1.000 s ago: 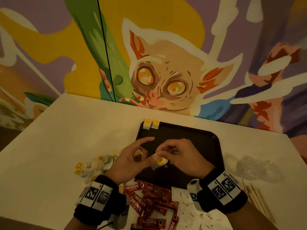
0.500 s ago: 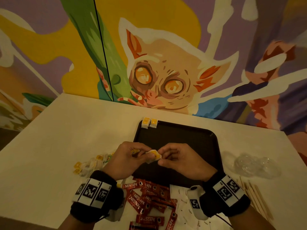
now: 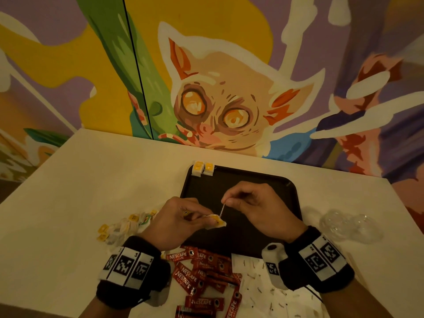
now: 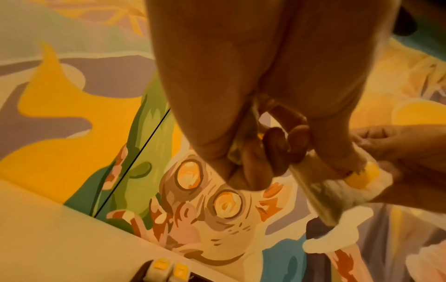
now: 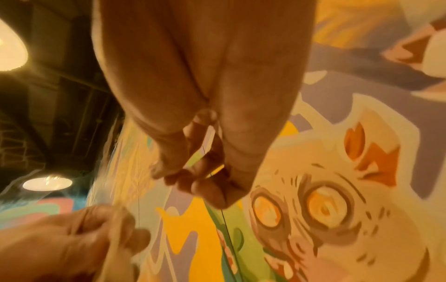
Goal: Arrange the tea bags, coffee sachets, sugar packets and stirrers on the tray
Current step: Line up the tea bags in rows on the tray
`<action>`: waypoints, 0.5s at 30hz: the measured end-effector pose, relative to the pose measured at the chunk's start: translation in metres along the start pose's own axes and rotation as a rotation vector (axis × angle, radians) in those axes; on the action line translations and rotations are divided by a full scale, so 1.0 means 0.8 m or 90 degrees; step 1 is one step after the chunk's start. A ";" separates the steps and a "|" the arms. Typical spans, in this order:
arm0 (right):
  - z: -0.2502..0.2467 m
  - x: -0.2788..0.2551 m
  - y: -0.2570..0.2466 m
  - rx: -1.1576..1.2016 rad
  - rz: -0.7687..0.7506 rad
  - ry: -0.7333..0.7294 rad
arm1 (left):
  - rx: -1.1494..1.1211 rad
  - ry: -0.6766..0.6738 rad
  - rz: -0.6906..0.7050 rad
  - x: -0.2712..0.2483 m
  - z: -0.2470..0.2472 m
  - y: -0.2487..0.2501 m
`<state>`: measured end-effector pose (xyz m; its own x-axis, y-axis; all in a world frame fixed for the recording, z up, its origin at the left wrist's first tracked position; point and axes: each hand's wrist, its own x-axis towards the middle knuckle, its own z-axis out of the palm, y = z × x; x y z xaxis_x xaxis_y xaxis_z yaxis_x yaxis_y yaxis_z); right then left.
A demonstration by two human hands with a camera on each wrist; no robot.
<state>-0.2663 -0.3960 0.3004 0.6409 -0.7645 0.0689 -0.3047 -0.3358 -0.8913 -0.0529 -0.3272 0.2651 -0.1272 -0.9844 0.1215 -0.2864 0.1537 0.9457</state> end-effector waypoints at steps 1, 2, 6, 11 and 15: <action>0.003 0.002 0.001 0.023 -0.002 0.016 | -0.023 -0.002 0.015 0.001 0.002 0.004; 0.007 0.004 0.002 0.046 -0.004 0.030 | -0.048 0.000 0.028 0.001 0.004 0.007; 0.024 0.008 0.010 0.130 -0.021 0.073 | -0.122 0.072 0.068 0.004 0.009 0.016; 0.039 0.012 0.017 0.233 -0.017 0.087 | -0.128 0.202 0.089 0.010 0.011 0.024; 0.044 0.015 0.020 0.222 -0.008 0.076 | -0.116 0.267 0.082 0.014 0.012 0.026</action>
<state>-0.2389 -0.3910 0.2716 0.5500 -0.8273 0.1145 -0.0257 -0.1538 -0.9878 -0.0693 -0.3343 0.2829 0.2543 -0.9138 0.3168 -0.1178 0.2959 0.9479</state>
